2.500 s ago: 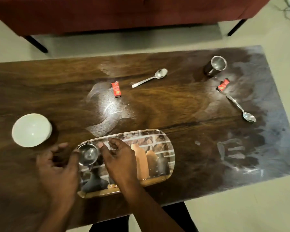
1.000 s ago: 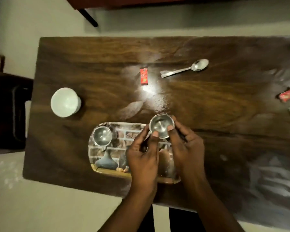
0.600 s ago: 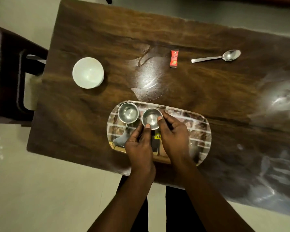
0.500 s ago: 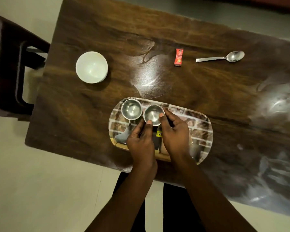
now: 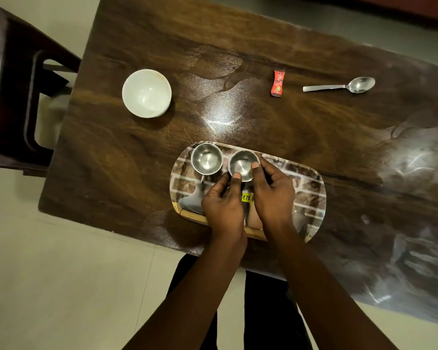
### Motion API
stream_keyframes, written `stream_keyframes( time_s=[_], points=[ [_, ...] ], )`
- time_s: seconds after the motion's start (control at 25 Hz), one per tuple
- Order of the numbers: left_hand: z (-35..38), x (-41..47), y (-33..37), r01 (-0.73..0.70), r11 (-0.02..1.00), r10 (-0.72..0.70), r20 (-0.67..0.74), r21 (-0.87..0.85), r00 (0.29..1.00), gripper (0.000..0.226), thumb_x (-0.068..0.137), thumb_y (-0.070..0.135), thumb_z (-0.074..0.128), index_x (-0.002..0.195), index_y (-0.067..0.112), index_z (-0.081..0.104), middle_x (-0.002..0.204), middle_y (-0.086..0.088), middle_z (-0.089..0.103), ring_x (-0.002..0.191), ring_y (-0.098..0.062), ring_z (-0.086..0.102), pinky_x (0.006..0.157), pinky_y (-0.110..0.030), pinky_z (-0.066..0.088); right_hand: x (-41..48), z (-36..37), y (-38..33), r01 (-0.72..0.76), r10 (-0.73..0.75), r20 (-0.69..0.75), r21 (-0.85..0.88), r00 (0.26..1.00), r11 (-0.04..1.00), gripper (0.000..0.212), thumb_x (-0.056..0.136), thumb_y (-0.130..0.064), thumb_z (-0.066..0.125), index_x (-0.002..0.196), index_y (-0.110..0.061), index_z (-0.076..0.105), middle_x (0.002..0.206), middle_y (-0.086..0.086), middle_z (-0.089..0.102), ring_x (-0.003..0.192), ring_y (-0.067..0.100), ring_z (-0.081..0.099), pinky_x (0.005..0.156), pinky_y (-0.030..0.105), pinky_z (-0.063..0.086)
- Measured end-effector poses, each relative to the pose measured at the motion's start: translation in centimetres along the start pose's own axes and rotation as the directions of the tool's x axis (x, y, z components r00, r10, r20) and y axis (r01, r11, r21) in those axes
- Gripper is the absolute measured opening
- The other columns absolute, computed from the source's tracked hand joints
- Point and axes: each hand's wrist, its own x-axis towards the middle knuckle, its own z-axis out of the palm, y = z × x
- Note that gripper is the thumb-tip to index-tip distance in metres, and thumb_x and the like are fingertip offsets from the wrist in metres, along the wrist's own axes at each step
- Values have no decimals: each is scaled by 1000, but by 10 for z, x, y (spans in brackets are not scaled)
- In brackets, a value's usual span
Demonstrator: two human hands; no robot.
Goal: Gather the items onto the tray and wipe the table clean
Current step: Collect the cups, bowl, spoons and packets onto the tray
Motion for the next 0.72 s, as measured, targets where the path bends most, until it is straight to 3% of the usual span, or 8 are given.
stream_keyframes(
  time_s=[0.16,0.24,0.36,0.48,0.52,0.6,0.72],
  points=[
    [-15,-6,10,8,994,-6,-19,109,1000,30,91,11,81,120,4,78,112,-14,83,110,-31,78,101,-51,61,-4,0,-6,-18,18,-5,12,1000,1000,41,102,-38,68,141,-23,69,123,-8,78,115,7,73,106,39,58],
    [-38,-8,23,-35,988,49,-91,153,995,28,86,0,80,113,7,80,109,-17,82,104,-33,79,94,-51,64,-1,-2,-14,-20,20,-46,2,999,1000,51,99,-40,72,146,-22,64,130,-8,75,117,4,70,109,37,56],
    [-72,4,63,-143,983,162,-179,112,970,27,87,-12,69,105,7,77,109,-25,77,93,-33,70,85,-48,61,7,-9,-34,36,-42,-38,-151,998,988,46,98,-35,74,141,-20,68,127,-12,74,110,-1,70,104,34,58],
    [-88,43,121,-276,954,298,-260,118,919,31,90,-8,66,112,13,73,110,-14,74,92,-25,66,82,-38,56,11,-5,-59,147,-158,-16,-290,987,946,39,99,-30,73,135,-16,70,125,-9,74,92,-17,67,90,10,54],
    [-89,59,141,-312,942,335,-253,126,908,33,91,-5,66,117,14,72,115,-13,73,95,-23,66,84,-38,56,13,2,-70,186,-195,-5,-287,981,940,37,100,-28,72,135,-15,70,126,-6,76,90,-15,68,86,9,55],
    [-82,90,174,-344,925,371,-181,162,911,39,95,2,68,131,16,65,118,-7,68,100,-16,65,86,-33,55,23,28,-88,256,-253,48,-247,966,935,36,100,-26,71,135,-17,70,122,0,78,94,3,74,90,26,60],
    [-63,128,203,-293,938,302,-24,184,953,51,101,8,65,149,20,52,121,-1,62,98,-11,63,80,-25,52,49,86,-112,258,-223,233,-135,947,957,48,99,-30,69,145,-19,63,131,-1,73,107,11,73,95,46,63]
  ],
)
